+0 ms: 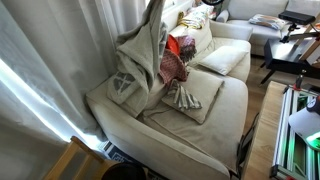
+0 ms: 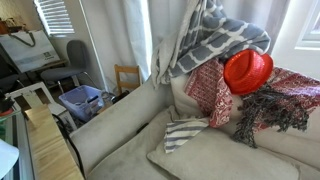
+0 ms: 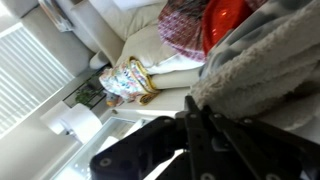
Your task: Put the grey blanket on the seat of the couch
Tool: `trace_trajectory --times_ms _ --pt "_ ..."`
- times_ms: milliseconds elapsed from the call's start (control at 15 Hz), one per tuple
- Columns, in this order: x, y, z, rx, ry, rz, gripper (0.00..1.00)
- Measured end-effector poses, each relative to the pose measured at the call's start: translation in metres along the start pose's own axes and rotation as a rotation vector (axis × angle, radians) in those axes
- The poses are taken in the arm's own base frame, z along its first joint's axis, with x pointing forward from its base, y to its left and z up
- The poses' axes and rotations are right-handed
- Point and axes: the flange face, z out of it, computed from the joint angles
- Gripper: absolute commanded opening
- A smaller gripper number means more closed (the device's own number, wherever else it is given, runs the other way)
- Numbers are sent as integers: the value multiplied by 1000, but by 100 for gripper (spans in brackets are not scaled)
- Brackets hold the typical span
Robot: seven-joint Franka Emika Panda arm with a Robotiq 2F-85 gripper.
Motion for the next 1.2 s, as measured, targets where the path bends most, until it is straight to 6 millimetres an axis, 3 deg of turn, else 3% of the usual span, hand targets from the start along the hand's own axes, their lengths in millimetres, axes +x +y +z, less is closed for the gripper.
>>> trace_trajectory --times_ms 133,200,667,867,1200 --pt "18 46 -12 -71 19 50 4" --pt "22 59 -14 -80 19 65 4" --pt "28 64 -5 -104 32 92 1" --pt "60 103 32 -182 107 167 1" --pt "101 166 129 -294 222 245 1"
